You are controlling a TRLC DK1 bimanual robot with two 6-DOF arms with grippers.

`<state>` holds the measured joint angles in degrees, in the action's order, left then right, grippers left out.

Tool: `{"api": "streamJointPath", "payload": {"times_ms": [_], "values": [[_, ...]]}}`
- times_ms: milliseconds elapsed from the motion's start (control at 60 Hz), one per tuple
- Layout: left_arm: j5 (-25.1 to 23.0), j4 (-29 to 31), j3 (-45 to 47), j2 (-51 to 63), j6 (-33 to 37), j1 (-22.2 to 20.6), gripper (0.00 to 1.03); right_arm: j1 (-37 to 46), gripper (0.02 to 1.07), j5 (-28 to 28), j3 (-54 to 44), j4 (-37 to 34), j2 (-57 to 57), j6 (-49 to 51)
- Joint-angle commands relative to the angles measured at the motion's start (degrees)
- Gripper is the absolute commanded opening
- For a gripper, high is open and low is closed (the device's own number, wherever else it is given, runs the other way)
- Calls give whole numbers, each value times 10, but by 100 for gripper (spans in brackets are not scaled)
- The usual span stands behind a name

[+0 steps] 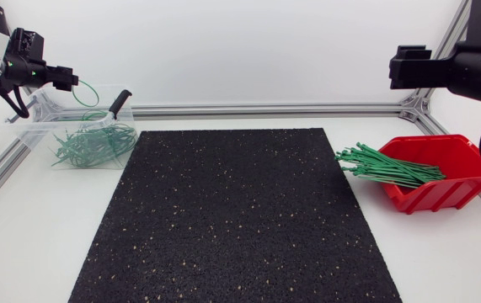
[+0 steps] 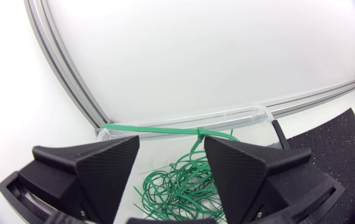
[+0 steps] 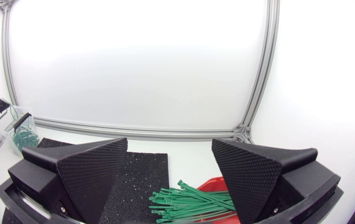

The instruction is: Take a green cable tie from the red box, thread the tail through the head to close it, then place it in the transparent bin on the left.

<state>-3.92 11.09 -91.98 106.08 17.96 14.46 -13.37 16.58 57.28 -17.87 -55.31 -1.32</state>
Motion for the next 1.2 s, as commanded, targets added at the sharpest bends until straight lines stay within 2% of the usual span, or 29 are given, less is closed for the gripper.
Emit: {"api": "streamJointPath", "payload": {"times_ms": [0,217,350,467,700,1183], "values": [[8,2,24,-30,9,-4,100,5,101,5,-16,-10,25,18],[37,-7,109,-122,8,-29,100,28,101,5,-45,-5,67,49],[37,-8,142,-165,5,-36,100,36,101,4,-72,11,97,79],[28,-8,168,-189,2,-37,100,48,101,4,-90,18,124,82],[-32,-25,251,-258,-6,-33,100,61,101,4,-132,43,179,84],[-37,-52,379,-388,-49,-34,100,90,101,-23,-216,65,261,101]]}}
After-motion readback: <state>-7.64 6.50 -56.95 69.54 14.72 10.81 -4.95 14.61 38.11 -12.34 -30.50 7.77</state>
